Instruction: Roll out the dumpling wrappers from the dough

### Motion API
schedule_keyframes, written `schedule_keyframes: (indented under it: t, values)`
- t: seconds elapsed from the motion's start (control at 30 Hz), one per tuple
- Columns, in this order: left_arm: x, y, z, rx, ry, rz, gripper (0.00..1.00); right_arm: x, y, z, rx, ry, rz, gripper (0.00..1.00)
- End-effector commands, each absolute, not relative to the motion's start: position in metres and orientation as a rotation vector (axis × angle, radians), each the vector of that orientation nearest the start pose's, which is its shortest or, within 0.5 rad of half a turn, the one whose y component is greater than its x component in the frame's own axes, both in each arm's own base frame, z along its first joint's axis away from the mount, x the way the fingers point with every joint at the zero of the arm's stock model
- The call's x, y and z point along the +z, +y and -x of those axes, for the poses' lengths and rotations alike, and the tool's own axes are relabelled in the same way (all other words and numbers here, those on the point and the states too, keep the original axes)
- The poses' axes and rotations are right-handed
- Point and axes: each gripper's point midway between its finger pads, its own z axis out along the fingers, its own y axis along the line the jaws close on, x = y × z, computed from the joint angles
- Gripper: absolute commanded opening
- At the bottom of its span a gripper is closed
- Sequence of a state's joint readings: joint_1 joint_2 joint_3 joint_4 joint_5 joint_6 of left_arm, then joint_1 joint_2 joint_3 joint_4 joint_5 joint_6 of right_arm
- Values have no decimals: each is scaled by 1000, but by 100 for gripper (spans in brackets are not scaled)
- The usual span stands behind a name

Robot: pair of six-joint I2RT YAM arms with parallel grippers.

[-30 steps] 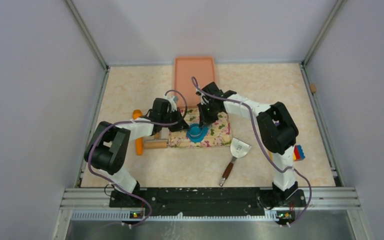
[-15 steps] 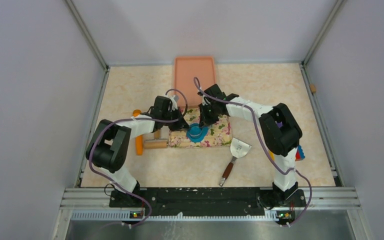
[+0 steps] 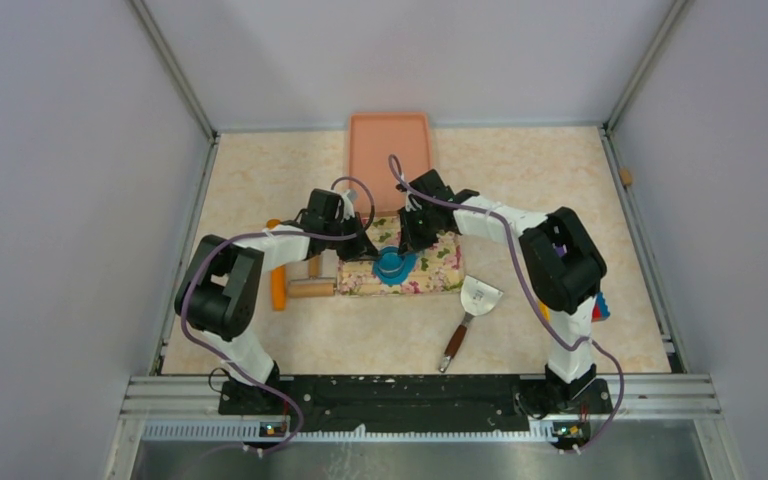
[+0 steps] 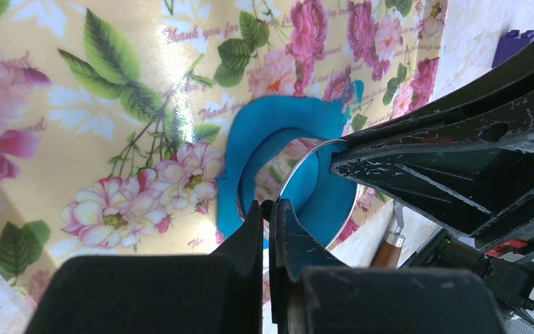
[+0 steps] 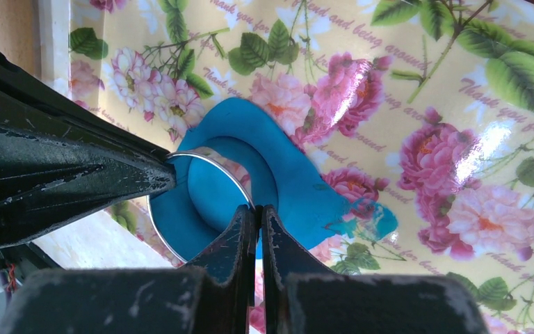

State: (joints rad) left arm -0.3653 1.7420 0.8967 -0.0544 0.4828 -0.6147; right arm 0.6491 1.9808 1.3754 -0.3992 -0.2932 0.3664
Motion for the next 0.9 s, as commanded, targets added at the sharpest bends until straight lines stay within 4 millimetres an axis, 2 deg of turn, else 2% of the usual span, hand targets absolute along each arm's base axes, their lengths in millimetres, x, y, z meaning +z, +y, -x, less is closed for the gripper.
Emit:
schedule_keyframes:
  t: [0.0, 0.2, 0.63, 0.87]
  values:
    - [-75, -161, -253, -438, 2975, 254, 0, -26, 303, -296, 569, 2845, 538, 0]
    - [-77, -162, -244, -431, 2975, 222, 0, -27, 311, -304, 591, 2838, 538, 0]
    - [-92, -161, -237, -370, 3036, 241, 0, -48, 299, -293, 539, 2898, 528, 0]
    - [-94, -158, -235, -343, 3041, 266, 0, -51, 302, -295, 542, 2899, 527, 0]
